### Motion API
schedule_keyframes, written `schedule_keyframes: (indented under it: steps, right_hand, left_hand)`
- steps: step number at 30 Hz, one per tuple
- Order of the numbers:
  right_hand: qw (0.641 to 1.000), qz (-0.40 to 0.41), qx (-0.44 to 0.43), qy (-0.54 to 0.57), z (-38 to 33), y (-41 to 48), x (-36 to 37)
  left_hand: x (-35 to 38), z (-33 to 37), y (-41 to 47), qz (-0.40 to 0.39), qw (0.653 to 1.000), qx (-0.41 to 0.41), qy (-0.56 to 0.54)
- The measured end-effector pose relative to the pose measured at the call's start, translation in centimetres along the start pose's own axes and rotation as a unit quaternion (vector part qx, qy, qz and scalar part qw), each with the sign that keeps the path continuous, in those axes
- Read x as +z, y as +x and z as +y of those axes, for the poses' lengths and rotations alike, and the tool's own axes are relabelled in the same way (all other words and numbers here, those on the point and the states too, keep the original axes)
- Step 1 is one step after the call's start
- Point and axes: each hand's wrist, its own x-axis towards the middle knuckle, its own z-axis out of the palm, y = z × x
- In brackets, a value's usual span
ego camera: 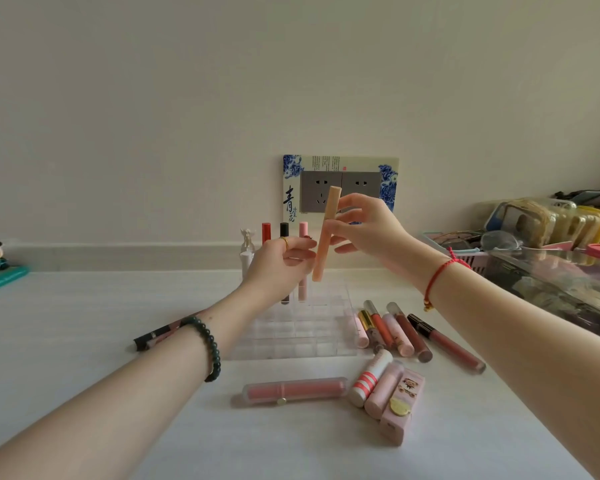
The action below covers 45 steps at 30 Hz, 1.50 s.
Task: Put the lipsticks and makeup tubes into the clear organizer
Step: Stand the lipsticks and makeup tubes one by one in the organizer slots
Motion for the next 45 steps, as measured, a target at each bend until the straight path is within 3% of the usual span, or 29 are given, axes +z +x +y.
schedule_keyframes:
  steps: [10, 45]
  right_hand:
    - [0.998, 0.034, -0.010, -0.052, 2.4, 1.6, 1.3]
    - [0.996, -0.006, 0.017, -0.092, 5.5, 1.8, 2.7]
  left_hand:
    - [1.0, -1.1, 0.6, -0.022, 0.999, -0.027, 0.000]
    - [2.1, -2.2, -0.1, -0.048, 0.996, -0.073, 0.032]
